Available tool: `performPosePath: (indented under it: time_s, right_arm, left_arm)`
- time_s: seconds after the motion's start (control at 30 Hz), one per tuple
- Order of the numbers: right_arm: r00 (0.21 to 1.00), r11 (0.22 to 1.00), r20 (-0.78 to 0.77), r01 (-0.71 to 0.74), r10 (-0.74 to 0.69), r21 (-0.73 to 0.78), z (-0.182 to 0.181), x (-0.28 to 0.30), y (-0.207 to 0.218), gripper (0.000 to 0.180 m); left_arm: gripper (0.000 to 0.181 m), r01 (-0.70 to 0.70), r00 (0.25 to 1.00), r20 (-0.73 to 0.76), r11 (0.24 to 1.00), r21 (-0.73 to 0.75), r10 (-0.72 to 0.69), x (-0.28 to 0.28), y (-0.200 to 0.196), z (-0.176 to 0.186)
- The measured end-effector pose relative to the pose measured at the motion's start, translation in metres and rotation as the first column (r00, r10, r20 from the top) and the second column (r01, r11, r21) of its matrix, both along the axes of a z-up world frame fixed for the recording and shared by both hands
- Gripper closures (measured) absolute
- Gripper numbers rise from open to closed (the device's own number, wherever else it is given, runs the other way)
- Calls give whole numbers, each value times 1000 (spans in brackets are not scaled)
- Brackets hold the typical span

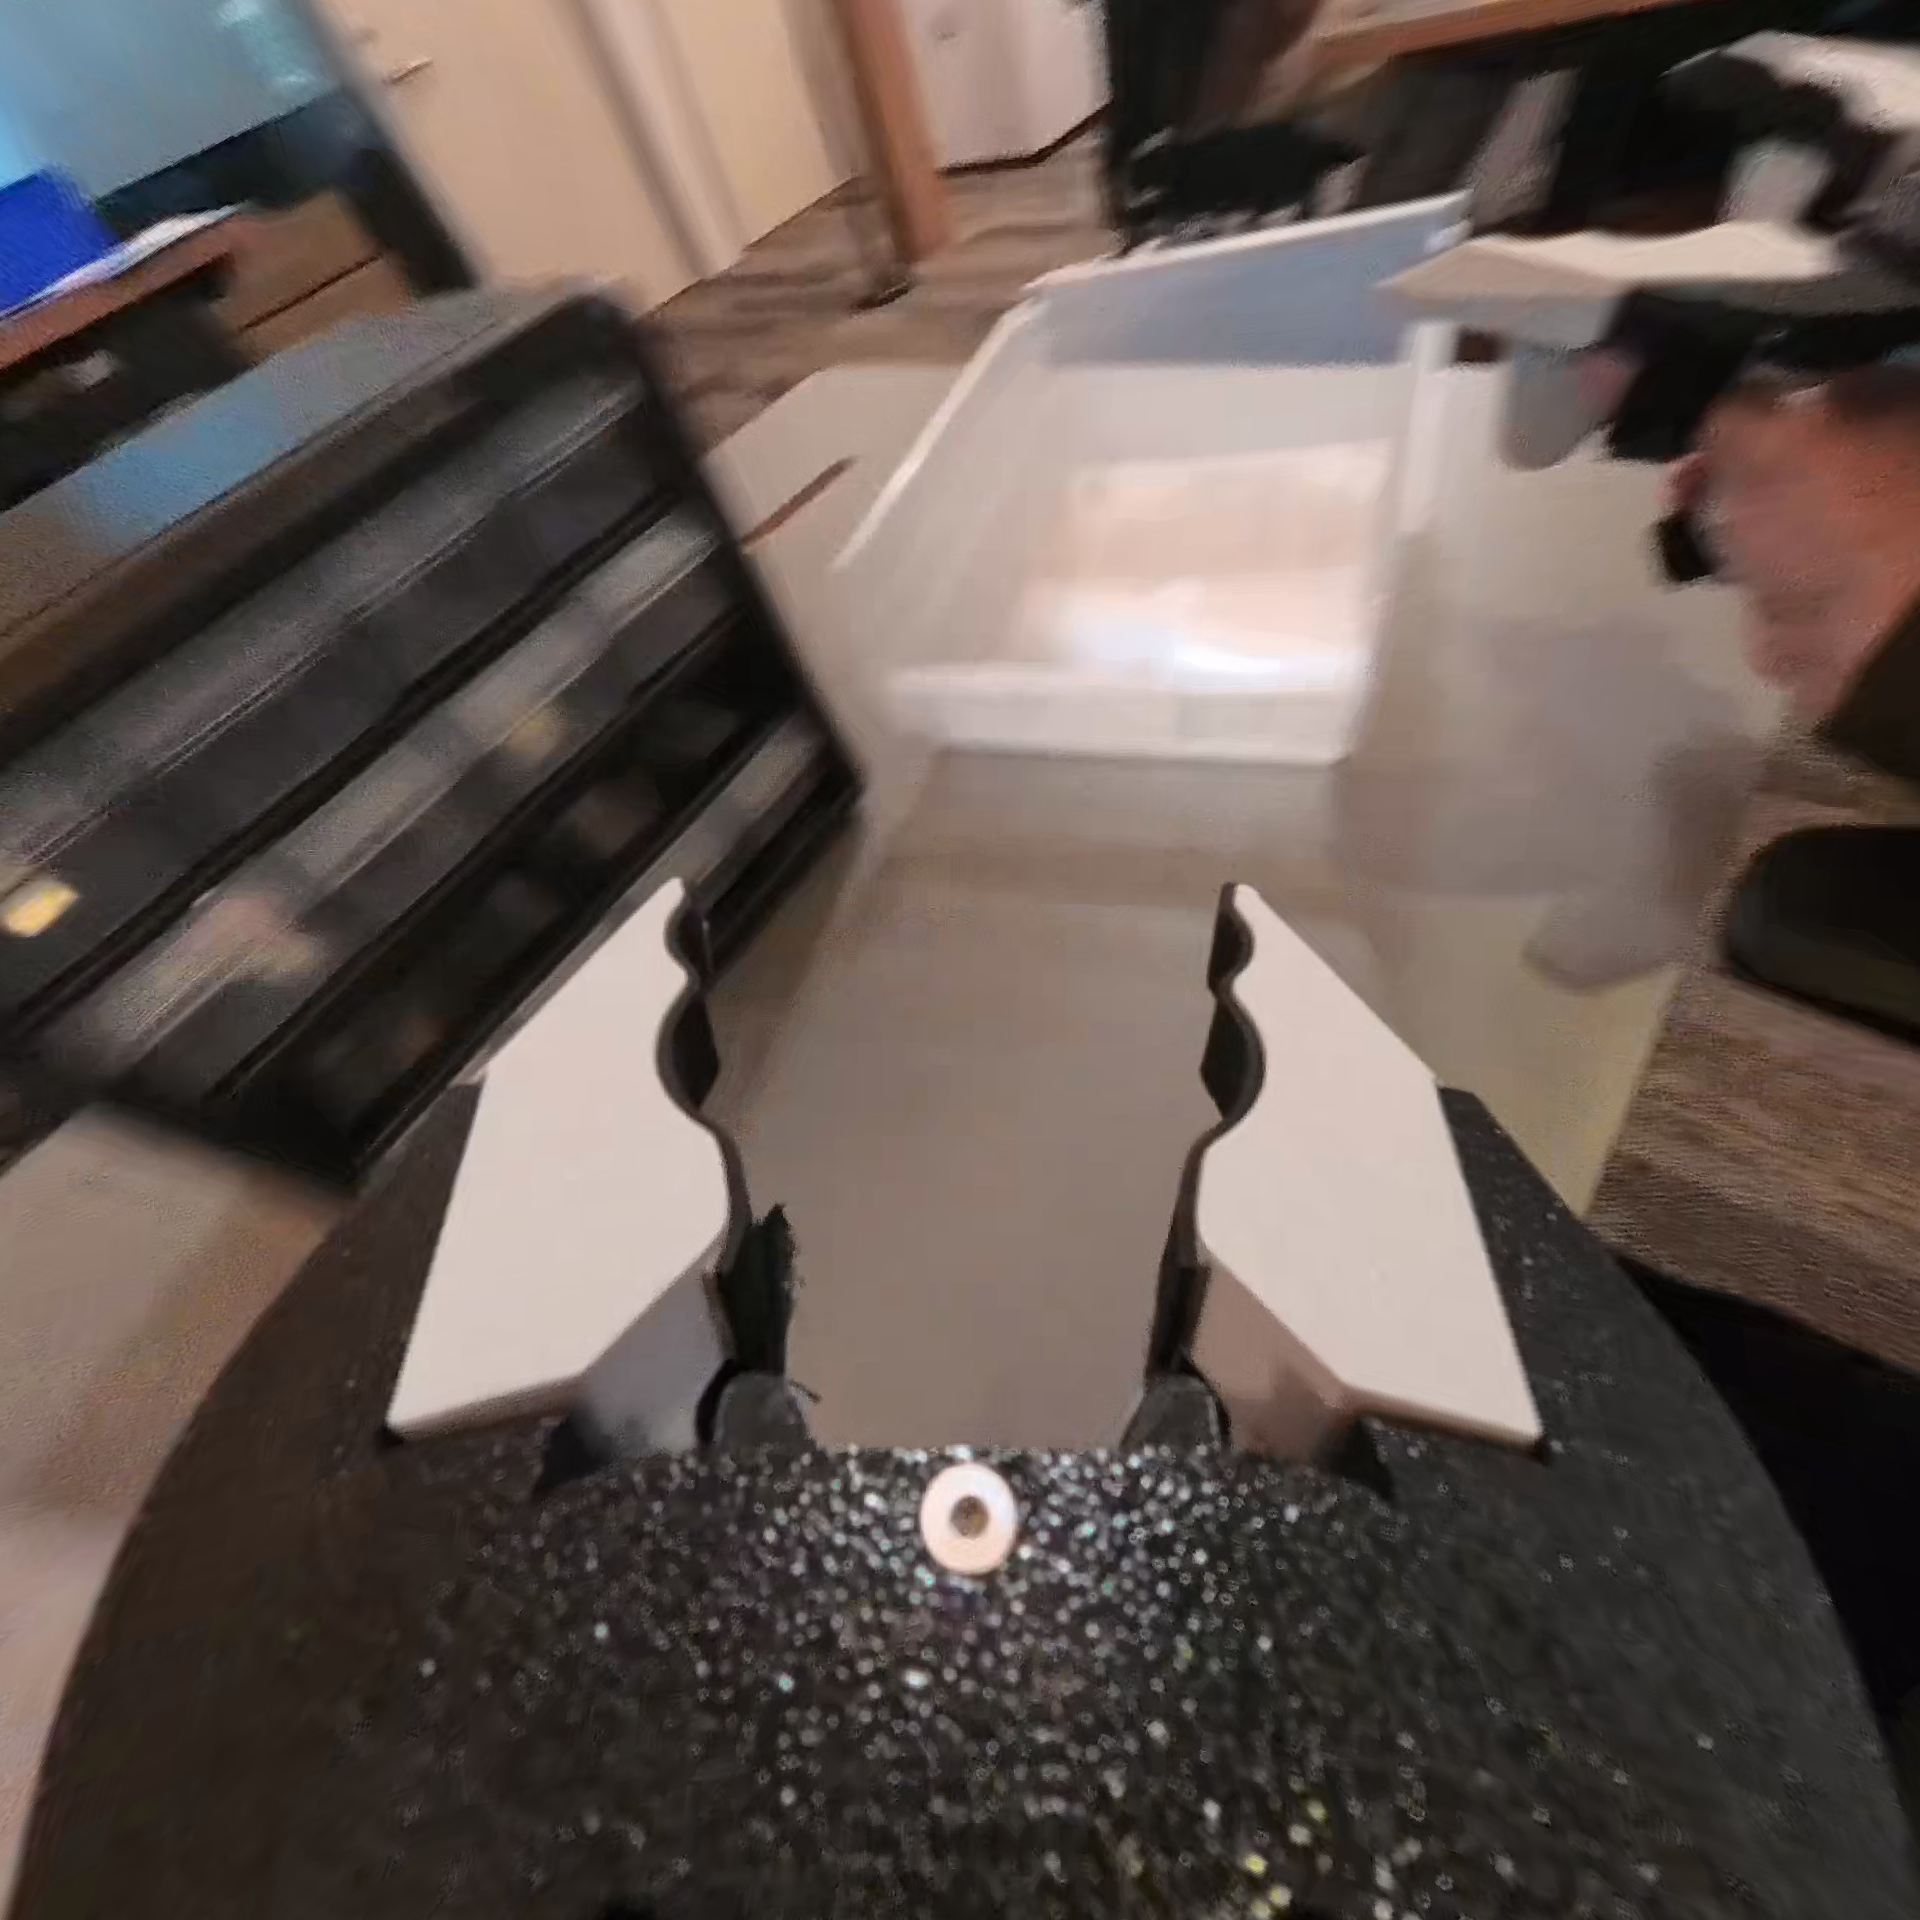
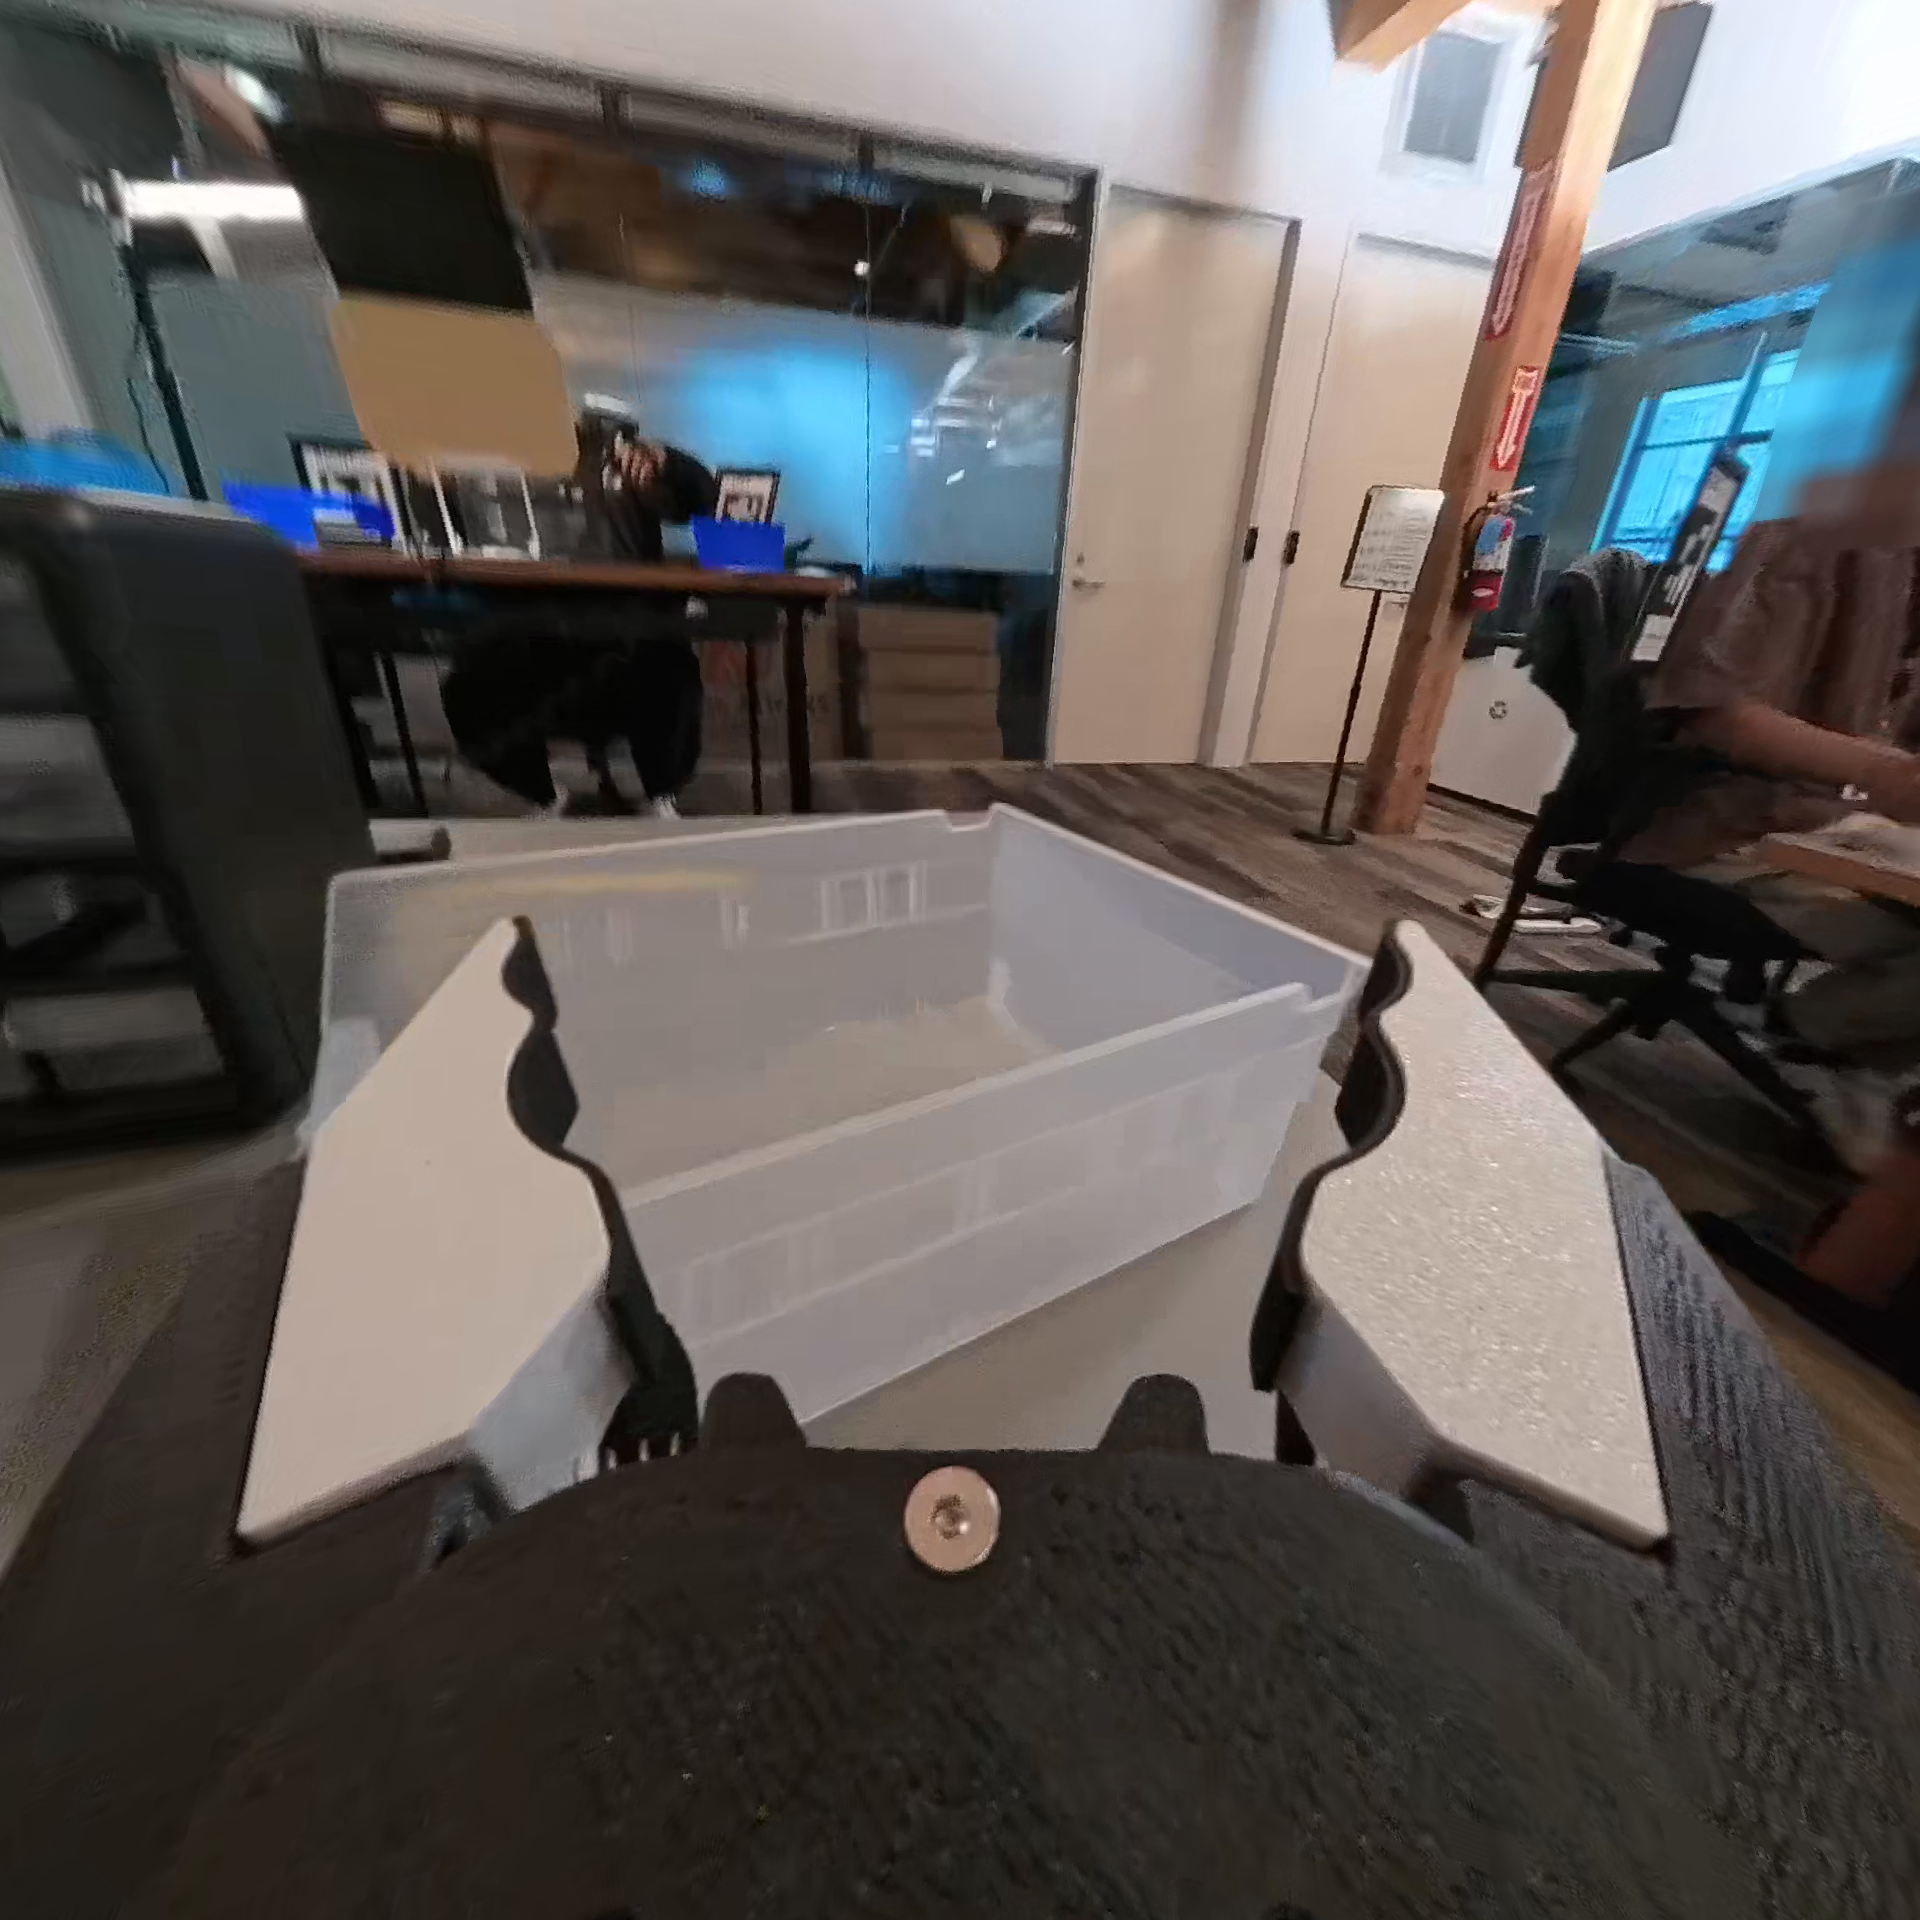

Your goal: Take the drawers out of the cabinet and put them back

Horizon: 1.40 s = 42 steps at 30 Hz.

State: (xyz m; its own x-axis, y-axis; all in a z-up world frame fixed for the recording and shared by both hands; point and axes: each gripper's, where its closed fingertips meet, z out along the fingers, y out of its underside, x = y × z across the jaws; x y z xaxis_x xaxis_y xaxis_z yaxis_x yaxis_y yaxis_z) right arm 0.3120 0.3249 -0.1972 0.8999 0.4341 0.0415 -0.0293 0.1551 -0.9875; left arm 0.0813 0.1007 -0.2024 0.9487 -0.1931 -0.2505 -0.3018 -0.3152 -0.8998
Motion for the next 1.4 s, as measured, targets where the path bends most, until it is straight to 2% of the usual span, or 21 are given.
performPosePath:
  time_s: [0.1, 0.23, 0.37, 0.5, 0.6, 0.7, 1.03, 1.17, 1.27, 1.4]
  right_arm:
    - [998, 1000, 67, -15, 16, -4, -2, -23, -13, 28]
    - [998, 1000, 54, -19, 20, -5, 0, -46, -38, 39]
    - [976, 999, 217, -3, 12, -41, -21, -71, -44, 38]
    - [978, 992, 208, -5, 31, -122, -36, -75, -39, 41]
    - [969, 986, 243, -10, 51, -168, -48, -80, -36, 41]
    - [958, 974, 280, 0, 66, -229, -64, -80, -31, 44]
    - [960, 968, 277, 28, 43, -248, -61, -59, -28, 68]
    - [967, 943, 256, 65, 22, -325, -70, -35, -23, 75]
    - [976, 913, 215, 65, 25, -403, -81, -16, -18, 90]
    - [980, 895, 190, 40, 50, -444, -82, 6, -10, 143]
  left_arm:
    - [75, -234, 972, 23, 972, -31, 235, -74, -60, 0]
    - [64, -490, 872, 38, 872, 15, 489, -154, -130, 7]
    - [63, -655, 753, 58, 755, -25, 655, -212, -183, -7]
    - [64, -758, 647, 37, 648, -72, 761, -254, -216, -25]
    - [70, -786, 608, 93, 614, -70, 789, -273, -224, -34]
    - [72, -806, 576, 85, 582, -104, 813, -282, -231, -46]
    - [86, -841, 515, 63, 518, -157, 855, -300, -239, -69]
    - [90, -848, 482, 35, 476, -235, 876, -304, -251, -85]
    - [94, -839, 471, 65, 470, -273, 880, -305, -258, -90]
    - [119, -839, 466, 50, 459, -293, 883, -309, -266, -90]
